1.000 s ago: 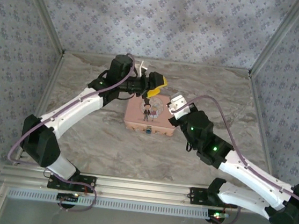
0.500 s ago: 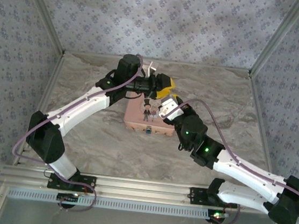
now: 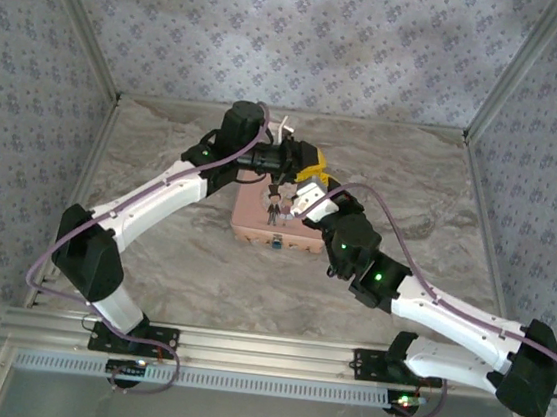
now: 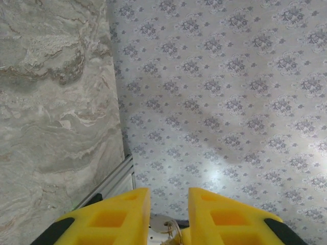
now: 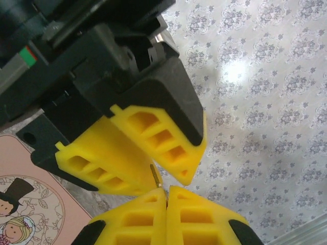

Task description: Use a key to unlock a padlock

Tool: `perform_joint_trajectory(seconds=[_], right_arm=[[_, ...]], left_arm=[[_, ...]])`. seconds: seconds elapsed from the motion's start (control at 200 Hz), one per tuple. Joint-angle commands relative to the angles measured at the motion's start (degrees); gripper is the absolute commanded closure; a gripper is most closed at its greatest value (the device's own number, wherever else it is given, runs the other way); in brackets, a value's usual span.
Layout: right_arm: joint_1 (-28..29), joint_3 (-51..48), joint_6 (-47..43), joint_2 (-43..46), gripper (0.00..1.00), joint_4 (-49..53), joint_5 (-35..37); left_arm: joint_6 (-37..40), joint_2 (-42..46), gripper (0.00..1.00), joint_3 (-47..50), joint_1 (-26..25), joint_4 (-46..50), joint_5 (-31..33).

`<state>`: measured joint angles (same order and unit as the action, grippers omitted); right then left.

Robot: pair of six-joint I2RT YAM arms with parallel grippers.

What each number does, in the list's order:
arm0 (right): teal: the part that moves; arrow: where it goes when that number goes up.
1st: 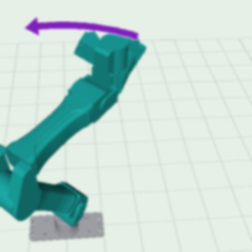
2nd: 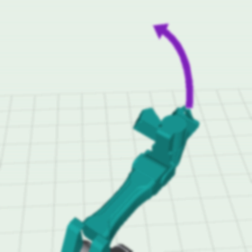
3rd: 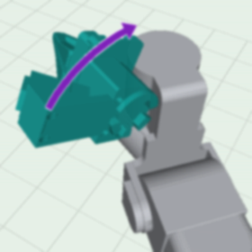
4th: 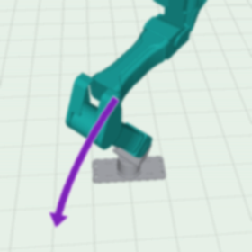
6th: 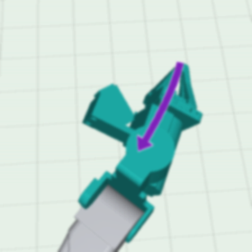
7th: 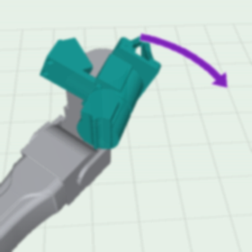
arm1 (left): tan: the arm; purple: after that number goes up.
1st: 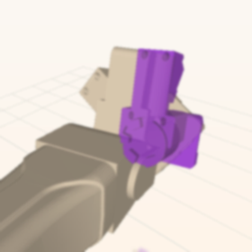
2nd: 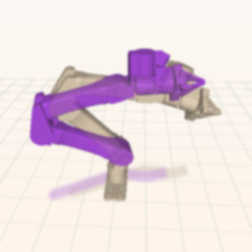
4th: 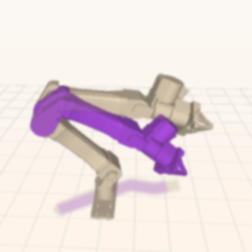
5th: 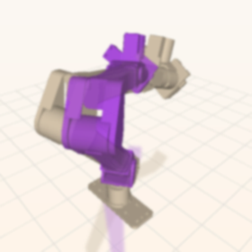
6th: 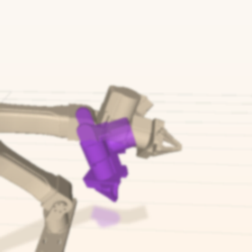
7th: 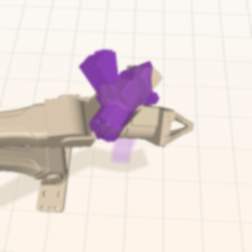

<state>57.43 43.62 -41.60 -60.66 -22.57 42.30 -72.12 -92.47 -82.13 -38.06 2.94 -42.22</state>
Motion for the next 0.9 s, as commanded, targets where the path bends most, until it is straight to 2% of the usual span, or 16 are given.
perform_joint_trajectory(seconds=[0.0, 0.19, 0.315, 0.43, 0.5, 0.67, 0.78, 0.894], right_arm=[[0.8, -0.4, -1.7, -0.2, 1.00, -2.8, 1.4], [1.3, -0.7, -2.0, 0.2, 1.00, -2.8, 1.3], [1.5, -0.7, 0.1, 1.0, 1.00, -0.8, 0.8], [0.5, 0.7, 7.0, 3.0, 0.69, 5.4, -0.1], [-1.8, 1.6, 14.0, 5.6, 0.62, 11.3, -2.5], [-10.2, 2.9, 31.3, 12.4, 0.57, 24.3, -13.2], [-16.6, 3.8, 40.7, 14.7, 0.54, 30.0, -24.2], [-23.6, 4.5, 49.6, 14.8, 0.50, 33.1, -34.7]], left_arm=[[-0.4, -0.6, 0.80, -2.6, -0.5, -1.7, -1.4], [0.1, -1.0, 1.00, -2.9, -0.4, -1.6, -1.6], [0.9, -0.9, 1.00, -2.6, -0.3, -1.3, -0.9], [2.3, -0.4, 1.00, -2.3, 0.1, -0.8, -0.1], [4.6, 0.3, 1.00, -2.5, 0.8, 2.0, 1.3], [13.9, 2.3, 1.00, -3.2, 2.6, 9.9, 6.5], [20.6, 3.3, 1.00, -4.3, 2.8, 15.8, 10.8], [25.6, 4.6, 1.00, -3.8, 2.5, 17.5, 14.2]])
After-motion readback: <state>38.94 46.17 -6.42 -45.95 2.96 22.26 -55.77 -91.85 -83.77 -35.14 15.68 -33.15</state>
